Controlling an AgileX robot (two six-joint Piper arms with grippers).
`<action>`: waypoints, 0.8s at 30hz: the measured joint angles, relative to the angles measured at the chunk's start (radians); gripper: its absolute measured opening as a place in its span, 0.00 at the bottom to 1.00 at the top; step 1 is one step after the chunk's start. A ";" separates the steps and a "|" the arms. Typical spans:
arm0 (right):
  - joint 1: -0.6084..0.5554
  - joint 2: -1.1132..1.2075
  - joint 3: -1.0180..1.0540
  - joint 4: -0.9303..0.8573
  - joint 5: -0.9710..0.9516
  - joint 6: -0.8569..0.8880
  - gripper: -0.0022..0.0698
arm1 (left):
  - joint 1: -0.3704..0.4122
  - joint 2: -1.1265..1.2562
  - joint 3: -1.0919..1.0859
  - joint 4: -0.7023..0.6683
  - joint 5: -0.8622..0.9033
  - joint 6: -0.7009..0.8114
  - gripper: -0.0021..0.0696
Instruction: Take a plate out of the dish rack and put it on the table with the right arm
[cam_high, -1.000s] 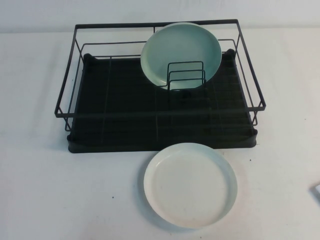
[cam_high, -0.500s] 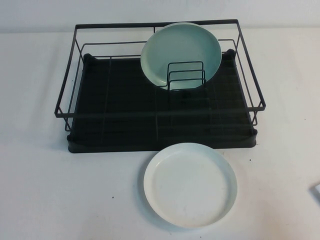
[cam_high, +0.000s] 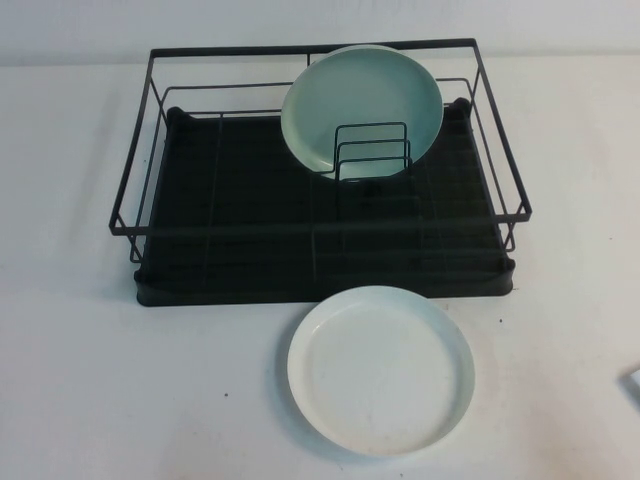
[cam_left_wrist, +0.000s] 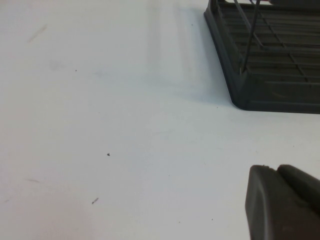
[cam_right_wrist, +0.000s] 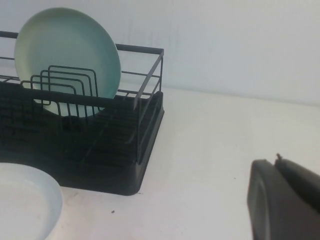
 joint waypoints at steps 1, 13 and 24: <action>0.000 0.000 0.000 0.000 0.000 0.000 0.00 | 0.000 0.000 0.000 0.000 0.000 0.000 0.02; -0.002 0.000 0.000 -0.061 0.137 0.000 0.00 | 0.000 0.000 0.000 0.000 0.000 0.000 0.02; -0.002 0.000 0.000 -0.184 0.275 0.181 0.00 | 0.000 0.000 0.000 0.000 0.000 0.000 0.02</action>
